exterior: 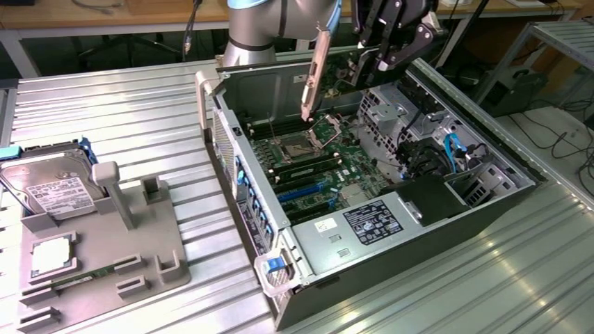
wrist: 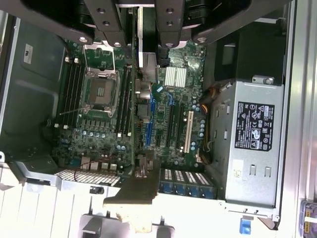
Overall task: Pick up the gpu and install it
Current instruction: 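Insert the gpu into the slot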
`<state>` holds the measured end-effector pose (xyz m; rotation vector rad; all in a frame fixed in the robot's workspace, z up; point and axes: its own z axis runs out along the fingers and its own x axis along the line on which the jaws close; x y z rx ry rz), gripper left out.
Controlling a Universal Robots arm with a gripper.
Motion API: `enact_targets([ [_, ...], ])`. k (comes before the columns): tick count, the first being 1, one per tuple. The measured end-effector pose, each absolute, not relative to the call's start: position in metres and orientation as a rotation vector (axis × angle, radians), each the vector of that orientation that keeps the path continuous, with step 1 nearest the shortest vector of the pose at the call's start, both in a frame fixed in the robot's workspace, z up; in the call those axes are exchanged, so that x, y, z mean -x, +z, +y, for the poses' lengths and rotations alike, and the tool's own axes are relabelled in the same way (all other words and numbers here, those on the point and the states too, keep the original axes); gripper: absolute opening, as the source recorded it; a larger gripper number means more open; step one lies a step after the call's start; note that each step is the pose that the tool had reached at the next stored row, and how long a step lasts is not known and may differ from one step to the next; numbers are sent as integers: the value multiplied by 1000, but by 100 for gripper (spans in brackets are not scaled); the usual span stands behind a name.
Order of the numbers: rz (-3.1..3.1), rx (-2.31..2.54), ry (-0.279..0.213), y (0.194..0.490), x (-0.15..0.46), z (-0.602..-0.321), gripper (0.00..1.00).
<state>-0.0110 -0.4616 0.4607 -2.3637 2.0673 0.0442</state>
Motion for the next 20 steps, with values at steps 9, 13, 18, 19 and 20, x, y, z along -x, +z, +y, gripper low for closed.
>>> enact_targets([
  [9, 2073, 2359, 43, 455, 11, -461, 28],
  [13, 2074, 2358, 43, 453, 11, -461, 28],
  [18, 2074, 2358, 43, 452, 11, -461, 28],
  [19, 2074, 2358, 43, 451, 11, -461, 28],
  [20, 2074, 2358, 43, 451, 11, -461, 28],
])
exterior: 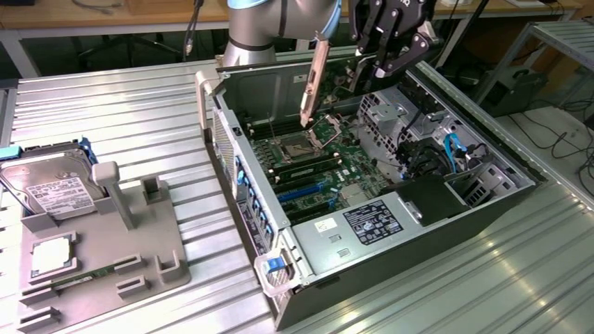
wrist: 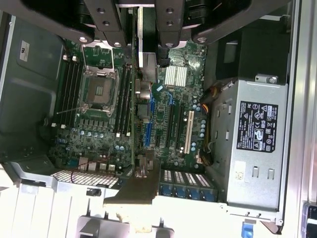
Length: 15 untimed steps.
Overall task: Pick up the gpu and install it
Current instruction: 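Insert the gpu into the slot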
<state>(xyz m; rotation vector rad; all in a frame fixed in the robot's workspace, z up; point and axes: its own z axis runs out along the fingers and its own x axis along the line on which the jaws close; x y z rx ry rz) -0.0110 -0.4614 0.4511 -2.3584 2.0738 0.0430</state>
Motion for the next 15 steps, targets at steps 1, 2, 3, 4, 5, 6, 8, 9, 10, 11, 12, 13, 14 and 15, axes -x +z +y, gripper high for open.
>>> enact_targets([
  [1, 2074, 2358, 43, 451, 11, -461, 28],
  [2, 2074, 2358, 43, 450, 11, -461, 28],
  [3, 2074, 2358, 43, 450, 11, -461, 28],
  [4, 2074, 2358, 43, 450, 11, -461, 28],
  [5, 2074, 2358, 43, 449, 11, -461, 28],
  [6, 2074, 2358, 43, 449, 11, -461, 28],
  [8, 2074, 2358, 43, 448, 11, -461, 28],
  [9, 2074, 2358, 43, 448, 11, -461, 28],
  [10, 2074, 2358, 43, 447, 11, -461, 28],
  [11, 2074, 2358, 43, 447, 11, -461, 28],
  [12, 2074, 2358, 43, 445, 11, -461, 28],
  [13, 2074, 2358, 43, 442, 11, -461, 28],
  [14, 2074, 2358, 43, 436, 11, -461, 28],
  [15, 2077, 2355, 43, 434, 11, -461, 28],
])
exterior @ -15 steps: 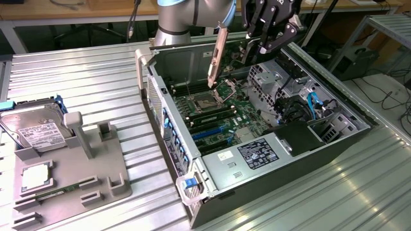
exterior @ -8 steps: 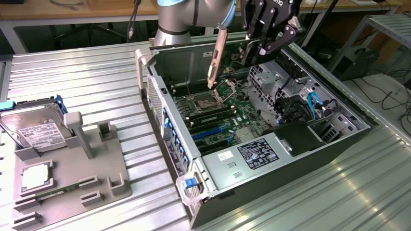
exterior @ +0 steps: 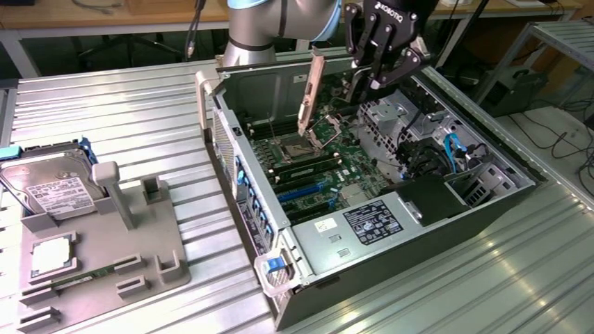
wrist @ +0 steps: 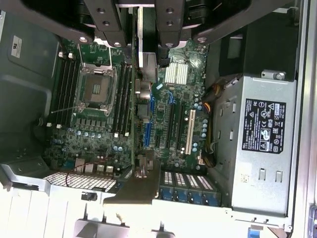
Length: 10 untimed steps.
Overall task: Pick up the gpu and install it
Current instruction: 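Insert the gpu into the slot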
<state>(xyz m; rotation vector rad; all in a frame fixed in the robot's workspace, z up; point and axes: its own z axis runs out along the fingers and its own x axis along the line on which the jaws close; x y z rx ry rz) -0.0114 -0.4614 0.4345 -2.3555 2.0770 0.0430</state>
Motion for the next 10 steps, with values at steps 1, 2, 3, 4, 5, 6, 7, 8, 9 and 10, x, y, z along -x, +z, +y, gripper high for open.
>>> enact_targets([
  [1, 2083, 2349, 44, 433, 11, -461, 28],
  [2, 2084, 2348, 44, 432, 12, -461, 28],
  [3, 2083, 2348, 45, 431, 12, -461, 28],
  [4, 2083, 2348, 45, 427, 12, -461, 28],
  [5, 2084, 2347, 45, 423, 12, -461, 28],
  [6, 2124, 2310, 45, 413, 12, -461, 28],
  [7, 2129, 2306, 45, 409, 12, -461, 28],
  [8, 2130, 2305, 45, 406, 12, -461, 28],
  [9, 2130, 2304, 45, 404, 12, -461, 28],
  [10, 2130, 2304, 45, 402, 12, -461, 28],
])
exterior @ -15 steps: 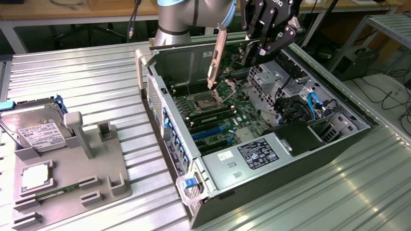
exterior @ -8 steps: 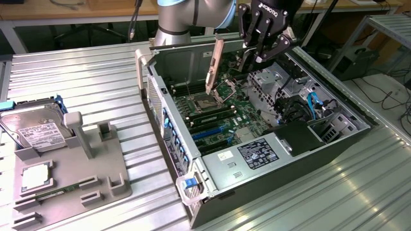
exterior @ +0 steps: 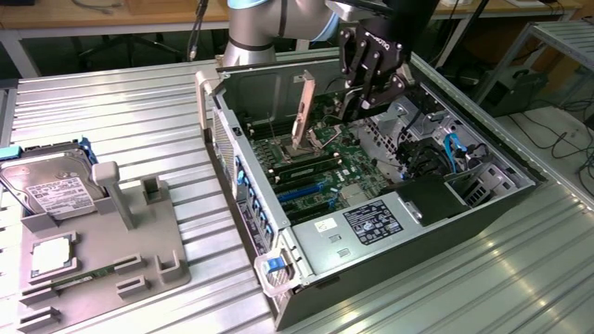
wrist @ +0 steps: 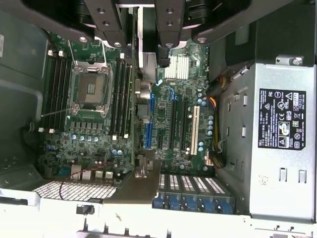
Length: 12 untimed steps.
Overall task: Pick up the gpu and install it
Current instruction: 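Insert the gpu into the slot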
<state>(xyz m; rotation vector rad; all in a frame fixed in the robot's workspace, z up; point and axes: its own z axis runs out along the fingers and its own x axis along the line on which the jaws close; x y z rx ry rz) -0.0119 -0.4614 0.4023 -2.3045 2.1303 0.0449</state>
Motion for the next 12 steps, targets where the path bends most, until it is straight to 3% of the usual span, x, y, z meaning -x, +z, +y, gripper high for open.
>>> enact_targets([
  [12, 2130, 2304, 45, 394, 12, -461, 28],
])
